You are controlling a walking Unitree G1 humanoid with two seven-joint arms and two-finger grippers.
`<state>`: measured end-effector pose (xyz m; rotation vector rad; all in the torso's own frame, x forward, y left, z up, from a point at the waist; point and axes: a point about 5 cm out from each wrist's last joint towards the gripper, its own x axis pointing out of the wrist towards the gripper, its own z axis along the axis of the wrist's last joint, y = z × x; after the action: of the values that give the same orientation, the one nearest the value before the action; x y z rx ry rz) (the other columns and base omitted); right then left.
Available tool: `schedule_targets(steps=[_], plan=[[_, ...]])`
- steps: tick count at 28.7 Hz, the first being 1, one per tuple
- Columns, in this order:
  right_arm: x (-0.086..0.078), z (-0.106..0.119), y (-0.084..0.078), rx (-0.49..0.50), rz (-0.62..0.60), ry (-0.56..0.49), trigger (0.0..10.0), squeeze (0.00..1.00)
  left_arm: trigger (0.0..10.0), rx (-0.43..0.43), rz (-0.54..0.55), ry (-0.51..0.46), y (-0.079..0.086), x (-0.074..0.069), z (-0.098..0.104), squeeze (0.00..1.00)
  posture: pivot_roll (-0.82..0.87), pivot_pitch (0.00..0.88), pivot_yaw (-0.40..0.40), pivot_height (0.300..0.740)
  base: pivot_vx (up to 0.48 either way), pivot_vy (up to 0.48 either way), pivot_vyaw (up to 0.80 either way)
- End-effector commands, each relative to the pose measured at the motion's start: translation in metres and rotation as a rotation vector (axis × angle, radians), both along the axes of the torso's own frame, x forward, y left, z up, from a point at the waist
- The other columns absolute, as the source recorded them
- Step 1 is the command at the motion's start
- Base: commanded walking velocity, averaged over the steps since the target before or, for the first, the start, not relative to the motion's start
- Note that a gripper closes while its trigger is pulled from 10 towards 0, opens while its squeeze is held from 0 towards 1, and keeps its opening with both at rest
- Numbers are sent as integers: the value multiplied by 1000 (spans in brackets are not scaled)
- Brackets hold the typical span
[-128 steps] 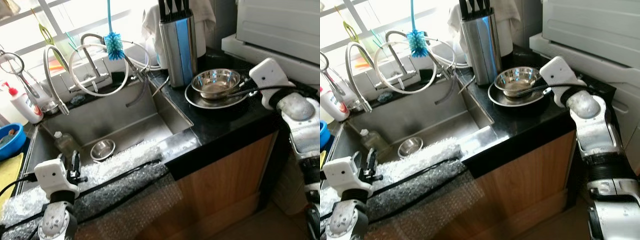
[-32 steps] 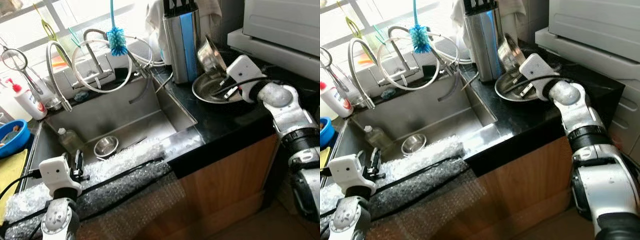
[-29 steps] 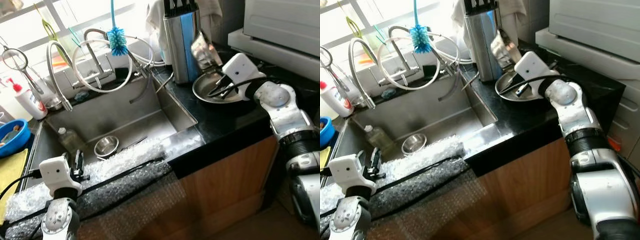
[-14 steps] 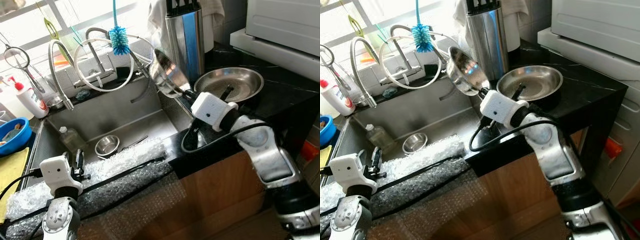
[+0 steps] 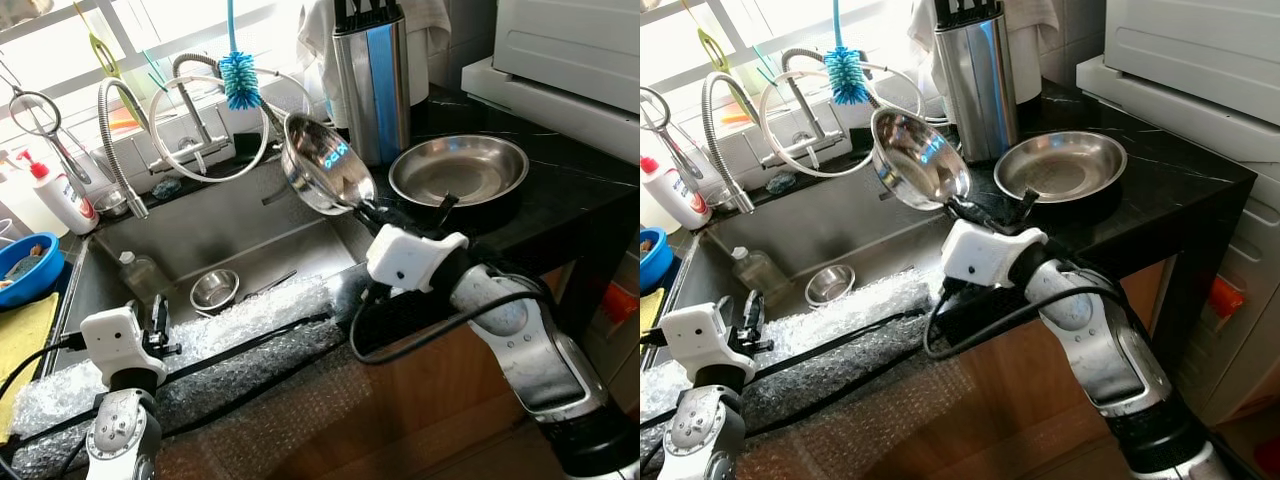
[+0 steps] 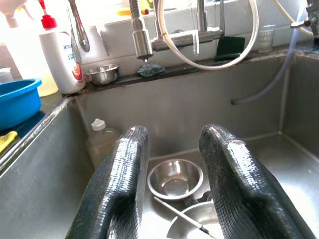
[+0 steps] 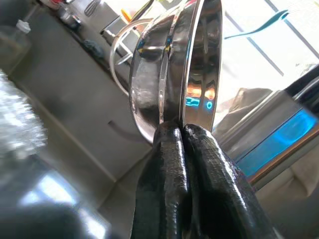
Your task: Kitchen organization
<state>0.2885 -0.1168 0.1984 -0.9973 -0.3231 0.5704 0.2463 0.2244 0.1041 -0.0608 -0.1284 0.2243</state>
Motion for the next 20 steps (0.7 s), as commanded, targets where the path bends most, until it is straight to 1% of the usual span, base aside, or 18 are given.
schedule_targets(steps=[1,5,7,10,11,12,13,15,16,18,19,20], plan=[[-7,4,9,31,25,-48,10000,0,10000,13,8,-1,6,2,2,0,-146,0,220,740,0,0,0],[-13,-1,7,52,-9,-55,10000,0,10000,14,1,-3,6,2,2,0,-153,0,223,740,0,0,0],[-15,-2,7,32,-2,-64,10000,0,10000,15,-2,-4,6,2,3,0,-156,0,226,740,0,0,0],[-16,-3,7,30,-2,-66,10000,0,10000,15,-2,-4,6,3,3,0,-156,0,226,740,0,0,0],[-17,-4,8,-10,14,-86,10000,0,10000,12,-6,-14,5,5,6,0,-157,0,225,740,0,0,0],[-17,-6,8,-78,36,-114,10000,0,10000,-6,-14,-34,4,10,12,0,-155,0,223,740,0,0,0],[-16,-8,7,-115,45,-124,10000,0,10000,-30,-24,-49,2,15,18,0,-152,0,222,740,0,0,0],[-16,-8,6,-124,48,-125,10000,0,10000,-37,-33,-57,1,18,21,0,-152,0,221,740,0,0,0],[-14,-7,5,-135,48,-133,10000,0,10000,-74,-62,-85,-3,23,31,0,-147,0,220,740,0,0,0],[-13,-7,5,-158,62,-141,10000,0,10000,-140,-102,-121,-8,30,43,0,-148,0,220,740,0,0,0],[-13,-6,6,-173,74,-147,10000,0,10000,-159,-129,-141,-12,34,50,0,-146,0,218,740,0,0,0],[-13,-6,6,-173,74,-147,10000,0,10000,-159,-129,-141,-12,34,50,0,-146,0,218,740,0,0,0]])
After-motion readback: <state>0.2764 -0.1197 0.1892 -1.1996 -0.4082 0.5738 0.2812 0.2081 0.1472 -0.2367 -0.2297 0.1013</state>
